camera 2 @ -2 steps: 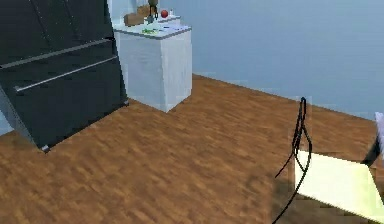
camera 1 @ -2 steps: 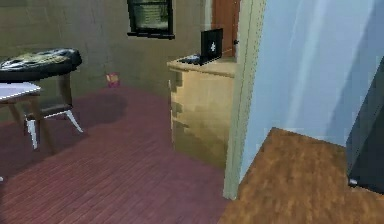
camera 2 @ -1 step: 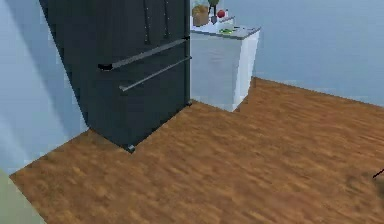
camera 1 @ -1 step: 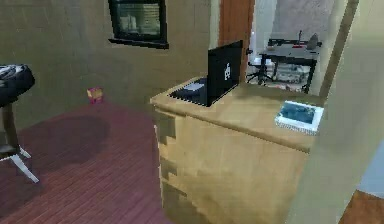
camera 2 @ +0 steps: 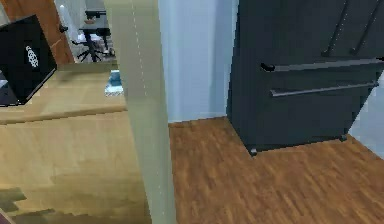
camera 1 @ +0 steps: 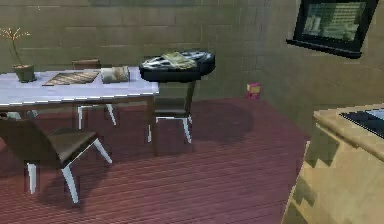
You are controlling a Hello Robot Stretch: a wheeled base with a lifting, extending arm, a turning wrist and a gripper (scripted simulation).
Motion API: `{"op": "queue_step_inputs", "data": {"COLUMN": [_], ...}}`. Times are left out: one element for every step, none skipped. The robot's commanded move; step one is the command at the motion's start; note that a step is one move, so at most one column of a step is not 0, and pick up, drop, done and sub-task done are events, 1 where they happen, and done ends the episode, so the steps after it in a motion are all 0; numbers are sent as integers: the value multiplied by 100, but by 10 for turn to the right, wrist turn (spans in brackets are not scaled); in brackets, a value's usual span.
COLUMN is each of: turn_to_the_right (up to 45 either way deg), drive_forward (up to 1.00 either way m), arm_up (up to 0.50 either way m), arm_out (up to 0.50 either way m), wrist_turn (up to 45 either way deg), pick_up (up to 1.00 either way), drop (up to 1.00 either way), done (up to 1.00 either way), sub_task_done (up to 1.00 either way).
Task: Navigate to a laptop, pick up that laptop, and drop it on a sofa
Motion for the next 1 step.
{"op": "queue_step_inputs", "data": {"turn_to_the_right": [-360], "drive_forward": [0], "arm_up": [0], "arm_out": [0], "wrist_turn": [0], "pick_up": [0], "drop": [0], "done": [0], "sub_task_done": [0]}}
